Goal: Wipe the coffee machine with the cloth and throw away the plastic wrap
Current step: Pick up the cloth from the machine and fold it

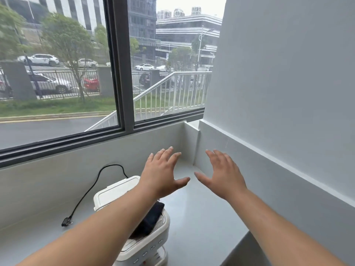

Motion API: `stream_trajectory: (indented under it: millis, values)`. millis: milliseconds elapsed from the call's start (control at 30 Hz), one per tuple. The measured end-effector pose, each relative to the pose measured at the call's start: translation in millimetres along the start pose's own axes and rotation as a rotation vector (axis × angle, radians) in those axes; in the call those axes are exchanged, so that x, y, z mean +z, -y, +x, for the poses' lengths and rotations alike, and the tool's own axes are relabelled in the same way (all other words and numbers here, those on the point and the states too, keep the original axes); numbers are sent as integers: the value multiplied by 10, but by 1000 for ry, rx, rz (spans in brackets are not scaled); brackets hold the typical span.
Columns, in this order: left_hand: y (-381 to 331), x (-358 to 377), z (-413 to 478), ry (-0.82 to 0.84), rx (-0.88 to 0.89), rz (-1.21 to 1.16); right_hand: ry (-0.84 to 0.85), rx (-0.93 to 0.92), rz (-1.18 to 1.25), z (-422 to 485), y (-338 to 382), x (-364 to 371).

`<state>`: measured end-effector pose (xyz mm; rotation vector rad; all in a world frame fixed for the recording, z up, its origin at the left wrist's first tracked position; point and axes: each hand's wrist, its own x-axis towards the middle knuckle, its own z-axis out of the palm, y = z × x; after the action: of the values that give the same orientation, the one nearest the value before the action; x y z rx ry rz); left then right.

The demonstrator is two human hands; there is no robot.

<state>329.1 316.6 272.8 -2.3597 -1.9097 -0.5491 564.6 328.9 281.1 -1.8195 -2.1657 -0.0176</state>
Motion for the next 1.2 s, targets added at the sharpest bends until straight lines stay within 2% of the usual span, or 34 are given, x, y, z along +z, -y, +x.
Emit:
stream_trajectory:
  millis: [467,767,1200]
  values:
    - [590,-287,-364,-15,-62,-12,-1,-86,-1,44,755,54]
    - [964,-372,-672,-2,-168,27,15,-163,25,54,1177,203]
    - [1228,-394,-1117,7,-264,75,76,-299,41,-75,1628,508]
